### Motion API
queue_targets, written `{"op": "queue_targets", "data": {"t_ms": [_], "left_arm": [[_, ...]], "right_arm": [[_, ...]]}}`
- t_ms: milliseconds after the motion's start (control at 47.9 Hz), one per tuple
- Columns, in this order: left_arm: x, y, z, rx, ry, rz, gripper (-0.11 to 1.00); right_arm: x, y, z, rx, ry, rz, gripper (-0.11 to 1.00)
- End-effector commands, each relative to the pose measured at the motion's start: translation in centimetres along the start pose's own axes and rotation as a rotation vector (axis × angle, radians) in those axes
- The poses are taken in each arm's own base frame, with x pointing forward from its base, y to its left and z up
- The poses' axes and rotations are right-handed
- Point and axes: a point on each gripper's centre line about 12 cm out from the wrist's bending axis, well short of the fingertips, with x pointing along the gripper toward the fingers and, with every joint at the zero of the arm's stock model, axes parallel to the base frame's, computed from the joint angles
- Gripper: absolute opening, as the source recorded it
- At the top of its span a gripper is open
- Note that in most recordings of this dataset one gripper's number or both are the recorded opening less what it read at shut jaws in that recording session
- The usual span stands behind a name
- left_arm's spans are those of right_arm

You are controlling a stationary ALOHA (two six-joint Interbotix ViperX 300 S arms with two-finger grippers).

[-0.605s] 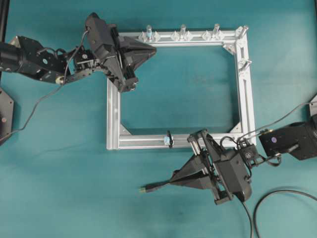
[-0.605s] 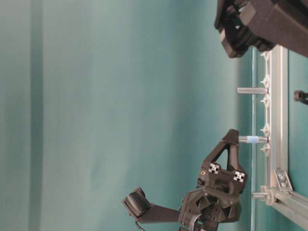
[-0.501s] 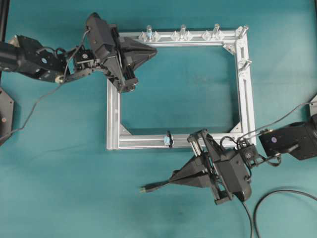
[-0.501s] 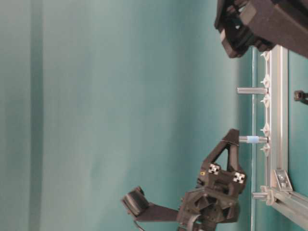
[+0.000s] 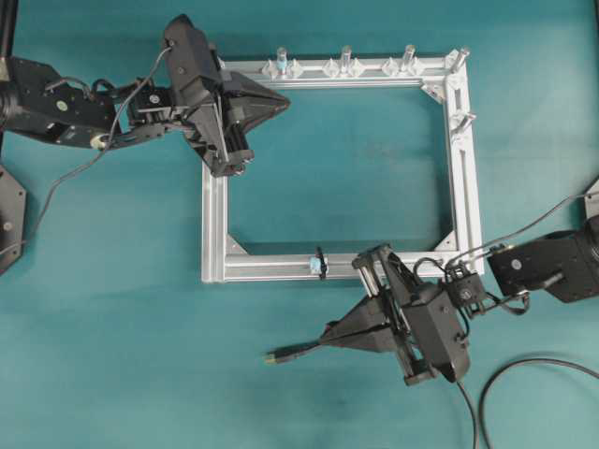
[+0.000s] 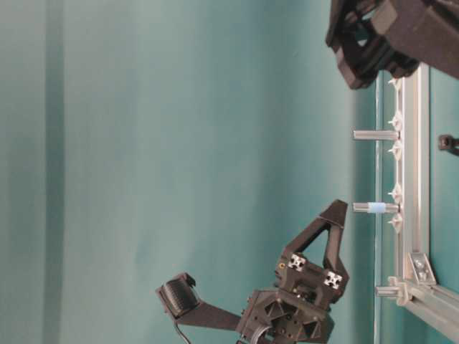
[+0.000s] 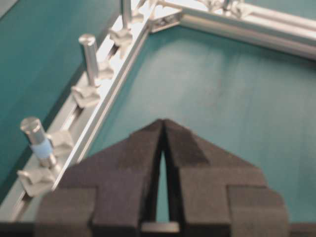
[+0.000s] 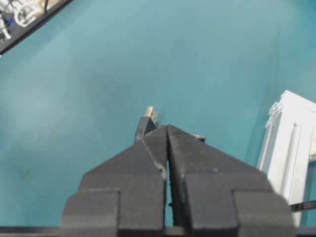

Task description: Insert the wire through the string loop located in the center.

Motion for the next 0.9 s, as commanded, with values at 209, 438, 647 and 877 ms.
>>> {"op": "queue_targets", "data": {"t_ms": [209, 438, 647, 877], "left_arm": [[-0.47, -0.13, 1.19, -0.009, -0.037, -0.005, 0.00], [-0.67, -0.20, 1.42, -0.009, -0.040, -0.007, 0.00], [-0.76, -0.14, 1.21, -0.009, -0.017, -0.006, 0.00], [-0.82, -0.21, 1.40, -0.009, -0.021, -0.008, 0.00]], "right_arm": [[0.56, -0.18, 0.77, -0.005, 0.033, -0.003, 0.00], [0.61, -0.17, 0.86, -0.009, 0.031, -0.002, 0.00], [0.62, -0.12, 0.87, -0.007, 0.031, -0.001, 0.00], [0.63, 0.06, 0.88, -0.006, 0.031, 0.003, 0.31]]}}
